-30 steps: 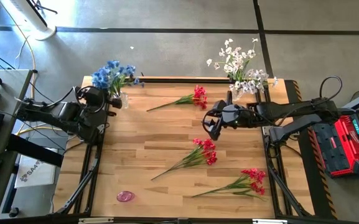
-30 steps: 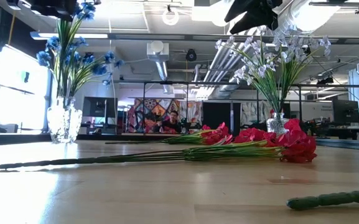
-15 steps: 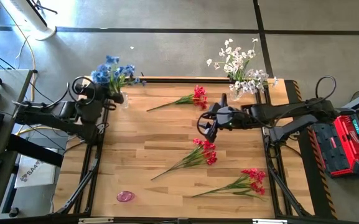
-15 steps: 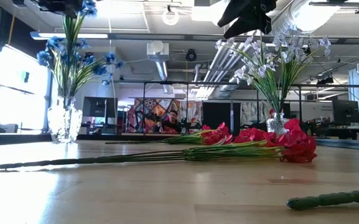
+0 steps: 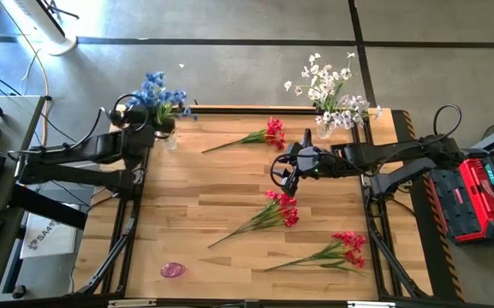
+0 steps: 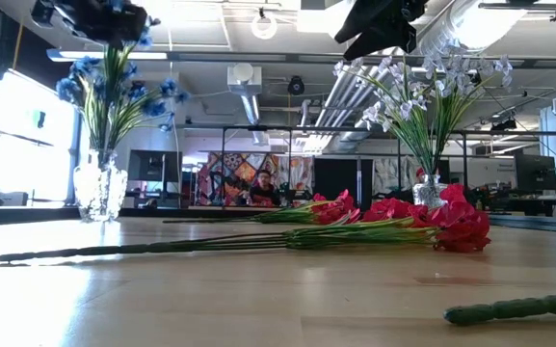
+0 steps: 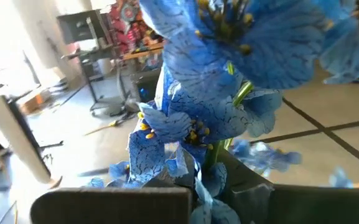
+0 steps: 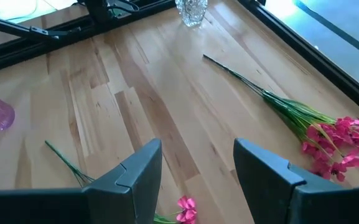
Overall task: Sort flowers into vase by color
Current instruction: Put the blue flowers into the left transparent vase
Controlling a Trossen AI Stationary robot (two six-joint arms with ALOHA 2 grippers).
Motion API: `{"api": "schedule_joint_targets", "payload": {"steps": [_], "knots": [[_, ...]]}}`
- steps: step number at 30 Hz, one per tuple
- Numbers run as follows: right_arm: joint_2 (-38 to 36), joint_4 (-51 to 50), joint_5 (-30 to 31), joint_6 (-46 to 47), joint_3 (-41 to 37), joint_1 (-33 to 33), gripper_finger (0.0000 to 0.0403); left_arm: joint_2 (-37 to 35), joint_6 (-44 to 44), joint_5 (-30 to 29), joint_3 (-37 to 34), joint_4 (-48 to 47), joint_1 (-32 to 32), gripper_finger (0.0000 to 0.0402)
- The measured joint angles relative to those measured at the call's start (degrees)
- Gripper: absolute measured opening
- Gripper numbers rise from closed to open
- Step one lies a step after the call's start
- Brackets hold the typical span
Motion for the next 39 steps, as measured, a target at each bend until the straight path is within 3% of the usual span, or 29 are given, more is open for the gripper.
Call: {"api": "schedule_joint_targets", "payload": {"steps": [3, 7, 12, 17, 22, 29, 35, 39], "knots": [[0.0, -0.01, 0.0, 0.01, 0.0, 0.0, 0.0188, 1.86, -5.17, 1.99, 0.0, -1.75, 2.52, 0.0001], [0.0, -0.2, 0.0, 0.57, 0.0, 0.0, 0.0188, 3.71, -10.43, 10.61, 0.0, -3.63, 5.39, 0.0011], [0.0, -1.54, 0.02, 1.63, 0.0, 0.46, 0.0188, 4.9, -18.06, 22.06, 0.0, -9.51, 8.39, 0.0063], [0.0, -3.0, 0.46, 2.6, 0.0, 1.28, 0.0188, 4.57, -21.55, 27.58, -0.02, -16.08, 8.97, 0.0126], [0.0, -3.4, 1.01, 3.5, 0.0, 2.08, 0.0188, 2.51, -20.76, 33.33, 0.29, -21.26, 8.95, 0.0173], [-0.02, -4.05, -0.35, 5.66, 0.0, 2.32, 0.0188, -0.48, -23.05, 35.97, 5.21, -30.2, 9.01, 0.0219], [-0.02, -10.76, -3.65, 23.01, 0.0, -0.09, 0.0188, -2.01, -16.26, 44.97, 10.46, -34.41, 9.01, 0.0257], [0.21, -14.21, -5.79, 27.97, 0.0, -1.08, 0.0188, -2.28, -8.63, 49.28, 13.57, -35.56, 8.99, 0.0261]]}}
